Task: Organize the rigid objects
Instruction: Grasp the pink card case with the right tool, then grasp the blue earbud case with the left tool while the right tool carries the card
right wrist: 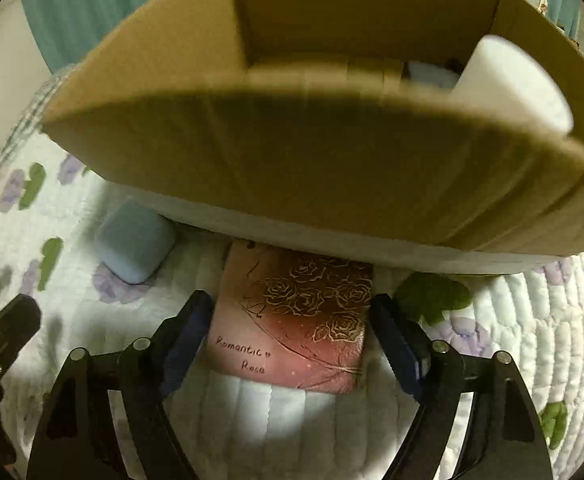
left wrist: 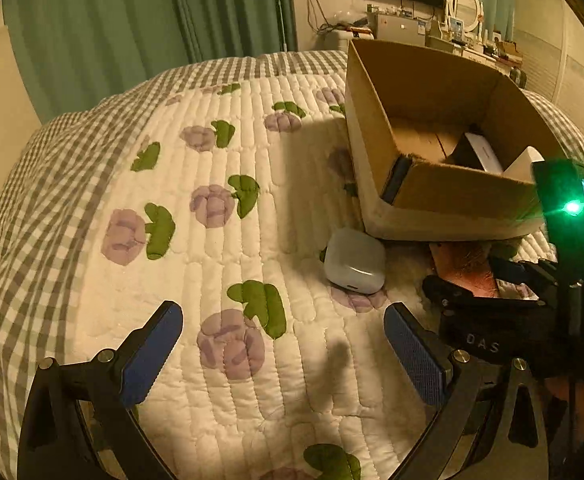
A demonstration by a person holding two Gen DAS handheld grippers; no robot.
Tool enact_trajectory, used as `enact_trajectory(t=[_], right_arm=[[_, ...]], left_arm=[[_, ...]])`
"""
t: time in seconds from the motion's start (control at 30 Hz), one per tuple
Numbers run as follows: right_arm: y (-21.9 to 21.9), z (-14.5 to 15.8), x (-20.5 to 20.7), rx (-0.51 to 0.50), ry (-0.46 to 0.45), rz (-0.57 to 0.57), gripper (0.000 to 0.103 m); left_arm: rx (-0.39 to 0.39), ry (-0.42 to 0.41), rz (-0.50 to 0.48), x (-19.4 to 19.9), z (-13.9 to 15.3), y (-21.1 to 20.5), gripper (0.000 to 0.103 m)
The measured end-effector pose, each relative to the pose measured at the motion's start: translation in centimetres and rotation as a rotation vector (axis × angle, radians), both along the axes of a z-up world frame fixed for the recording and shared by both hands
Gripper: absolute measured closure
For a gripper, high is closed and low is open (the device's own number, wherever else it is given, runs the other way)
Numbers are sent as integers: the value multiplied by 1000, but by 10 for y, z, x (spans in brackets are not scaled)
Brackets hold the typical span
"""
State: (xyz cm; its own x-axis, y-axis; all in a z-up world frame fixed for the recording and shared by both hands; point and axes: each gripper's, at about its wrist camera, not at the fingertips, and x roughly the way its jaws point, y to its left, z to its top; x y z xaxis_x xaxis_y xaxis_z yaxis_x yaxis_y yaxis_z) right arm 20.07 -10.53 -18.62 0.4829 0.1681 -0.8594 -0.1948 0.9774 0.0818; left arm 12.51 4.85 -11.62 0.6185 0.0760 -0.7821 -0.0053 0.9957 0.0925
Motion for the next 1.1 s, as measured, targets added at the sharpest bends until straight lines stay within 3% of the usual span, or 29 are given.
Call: enact_trajectory(t=[0.33,0.5,0.57,0.8,0.9,0.97,1.0,1.1], right_arm=[[-49,25,-40,0,-114,-159,31],[-54,29,-40,-17,-122,-176,31],[-52,26,-40,-13,-118,-170,31],[-46,20,-30,8,-94,-156,31],[-45,17,-26,14,-86,-161,31],[-45,17,-24,16,-85,-164,31],[-44,16,-21,16,-85,-164,31],[-47,18,-17,15,-86,-159,31]], left_arm=[[-20,20,-127,24,-8,-36,0],[4,79,-78,52,-30,-40,2],[9,118,-61,63,-41,-39,12],[55,110,-68,80,-53,-45,14],[50,102,-64,82,-53,-44,26],[47,97,-69,79,-50,-42,47],[45,98,-75,77,-49,-43,51],[58,100,-90,70,-47,-43,51]])
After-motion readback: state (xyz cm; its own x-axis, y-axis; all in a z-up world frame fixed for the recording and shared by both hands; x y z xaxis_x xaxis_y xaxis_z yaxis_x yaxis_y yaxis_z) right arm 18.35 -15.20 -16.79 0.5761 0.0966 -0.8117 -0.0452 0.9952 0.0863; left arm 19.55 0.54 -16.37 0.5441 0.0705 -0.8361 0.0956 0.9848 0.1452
